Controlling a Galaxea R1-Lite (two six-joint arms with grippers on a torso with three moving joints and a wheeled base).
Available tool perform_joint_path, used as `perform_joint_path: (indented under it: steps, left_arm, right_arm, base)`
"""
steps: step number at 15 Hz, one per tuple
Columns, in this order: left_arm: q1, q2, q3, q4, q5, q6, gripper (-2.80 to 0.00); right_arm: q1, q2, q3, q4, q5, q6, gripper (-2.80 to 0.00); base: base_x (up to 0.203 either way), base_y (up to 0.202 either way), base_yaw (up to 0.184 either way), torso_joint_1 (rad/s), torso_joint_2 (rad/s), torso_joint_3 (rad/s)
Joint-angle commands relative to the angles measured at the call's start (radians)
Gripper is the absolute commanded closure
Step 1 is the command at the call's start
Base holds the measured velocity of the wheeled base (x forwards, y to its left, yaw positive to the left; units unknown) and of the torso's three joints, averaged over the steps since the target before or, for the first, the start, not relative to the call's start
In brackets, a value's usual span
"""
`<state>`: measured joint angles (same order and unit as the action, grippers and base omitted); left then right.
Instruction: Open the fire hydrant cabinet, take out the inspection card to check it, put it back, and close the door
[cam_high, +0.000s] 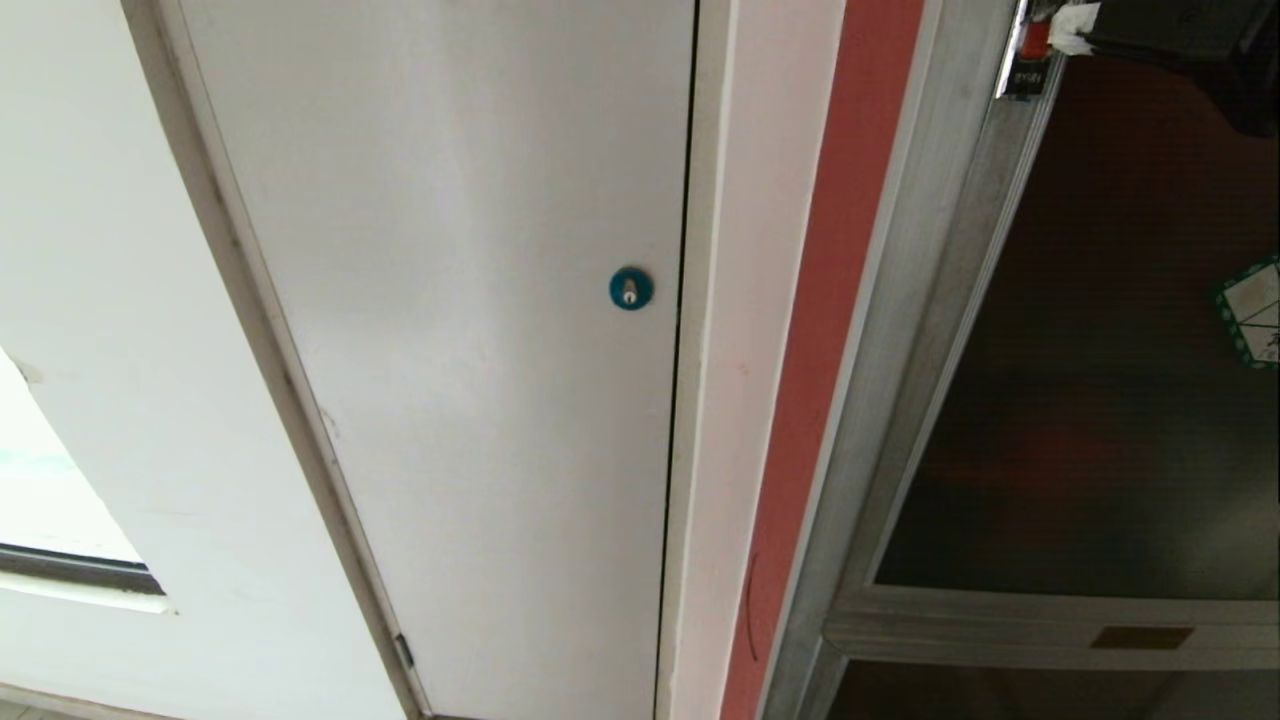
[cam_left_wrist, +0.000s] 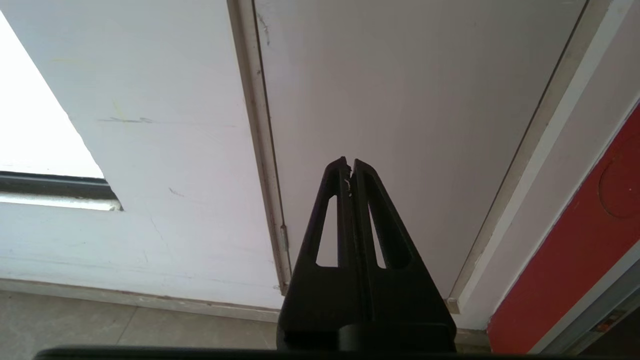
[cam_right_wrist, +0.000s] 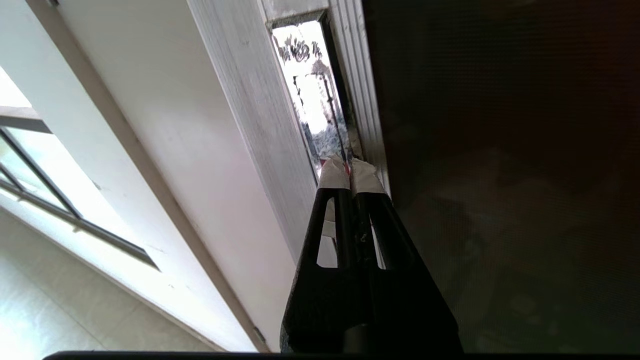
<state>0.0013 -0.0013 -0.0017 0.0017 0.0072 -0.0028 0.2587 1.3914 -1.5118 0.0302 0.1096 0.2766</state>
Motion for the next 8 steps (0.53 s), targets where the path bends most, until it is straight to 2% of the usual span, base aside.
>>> perform_joint_path:
  steps: [1, 8]
  left_arm:
    - [0.0, 0.0, 0.0, 0.0, 0.0, 0.0, 0.0]
    - [0.0, 0.001, 0.0, 0.0, 0.0, 0.0, 0.0]
  right_arm:
    - [0.003, -0.028, 0.003, -0.005, 0.006, 0.004, 0.0]
    - [0.012, -0.189, 0.085, -0.003, 0.047, 0.026, 0.0]
  base:
    - [0.0, 0.0, 0.0, 0.0, 0.0, 0.0]
    - [0.0, 0.0, 0.0, 0.0, 0.0, 0.0]
